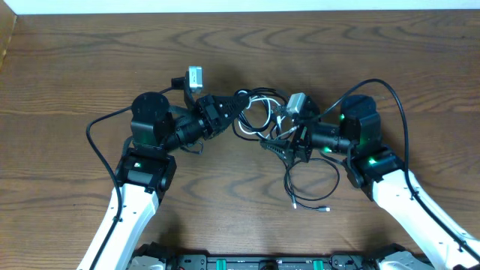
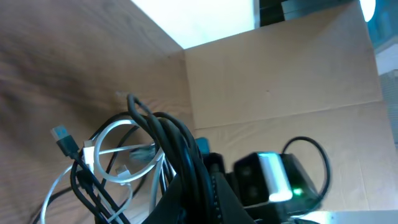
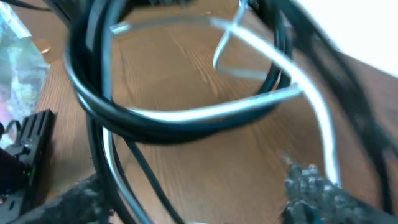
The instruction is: Untangle cables
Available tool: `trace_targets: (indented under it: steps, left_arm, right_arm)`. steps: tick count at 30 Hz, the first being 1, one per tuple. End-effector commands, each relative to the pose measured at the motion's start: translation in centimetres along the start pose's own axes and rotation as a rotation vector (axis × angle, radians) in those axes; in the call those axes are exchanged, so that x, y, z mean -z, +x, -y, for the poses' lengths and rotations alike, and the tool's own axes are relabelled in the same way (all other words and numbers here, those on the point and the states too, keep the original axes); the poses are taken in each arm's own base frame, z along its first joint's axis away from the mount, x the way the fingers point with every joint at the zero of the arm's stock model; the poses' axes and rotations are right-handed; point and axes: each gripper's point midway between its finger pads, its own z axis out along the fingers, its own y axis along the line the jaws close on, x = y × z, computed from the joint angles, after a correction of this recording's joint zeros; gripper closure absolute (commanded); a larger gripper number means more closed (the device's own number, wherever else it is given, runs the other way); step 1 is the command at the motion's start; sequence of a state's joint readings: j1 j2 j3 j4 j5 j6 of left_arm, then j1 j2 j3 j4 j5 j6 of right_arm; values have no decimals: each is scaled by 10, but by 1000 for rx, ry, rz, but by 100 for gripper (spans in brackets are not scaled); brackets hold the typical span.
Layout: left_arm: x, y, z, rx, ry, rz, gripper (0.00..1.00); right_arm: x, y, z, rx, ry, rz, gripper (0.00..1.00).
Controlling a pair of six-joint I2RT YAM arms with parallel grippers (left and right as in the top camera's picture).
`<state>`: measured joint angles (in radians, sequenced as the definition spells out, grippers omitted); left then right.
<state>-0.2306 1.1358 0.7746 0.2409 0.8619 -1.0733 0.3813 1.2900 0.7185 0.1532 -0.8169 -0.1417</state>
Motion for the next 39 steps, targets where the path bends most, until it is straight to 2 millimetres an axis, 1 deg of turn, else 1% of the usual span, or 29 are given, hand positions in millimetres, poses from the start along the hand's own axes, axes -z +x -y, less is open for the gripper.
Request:
trace_targets:
  steps: [1,3,4,5,8,9,10,13,15,17,21,24,27,29,31,33,39]
  left_arm:
    - [3,-3,23,-54,55,7,92]
    - [4,-4,25,-62,62,10,92]
    - [4,-4,24,-62,60,15,93]
    - [4,-5,24,-62,57,21,93]
    - [4,-11,21,-78,43,52,92]
    - [4,-13,21,-98,37,64,92]
    - [4,-13,20,-126,35,67,92]
    - [4,-13,20,-237,31,68,93]
    - [4,-13,19,-274,27,67,92]
    - [4,-13,19,-305,24,67,92]
    - [4,-14,18,-376,15,74,92]
    - [4,-19,7,-428,-42,101,92]
    - [6,-27,-13,-431,-140,139,92]
    - [9,-32,-27,-403,-210,168,92]
    - [12,-36,-36,-386,-257,189,92]
    - [13,-37,-39,-380,-276,199,92]
    - [13,-37,-40,-379,-277,196,92]
  right_arm:
    - [-6,8,-1,1,-16,-21,25]
    - [-9,10,-5,2,-28,-25,34]
    - [-10,10,-7,3,-33,-26,39]
    - [-11,10,-8,4,-36,-27,50]
    - [-10,8,-8,9,-35,-21,88]
    - [-10,8,-7,9,-35,-20,96]
    - [-10,7,-7,8,-36,-17,99]
    - [-10,4,-8,1,-36,-8,99]
    - [-10,0,-8,-20,-39,7,99]
    - [-8,-9,-17,-10,-86,37,99]
    - [-3,-20,-33,27,-173,75,99]
    - [1,-27,-44,51,-220,96,99]
    - [7,-34,-51,54,-243,113,99]
    - [10,-38,-55,62,-252,122,99]
    - [13,-41,-59,74,-261,130,99]
    - [16,-44,-63,83,-274,137,99]
    - [21,-54,-68,70,-280,161,99]
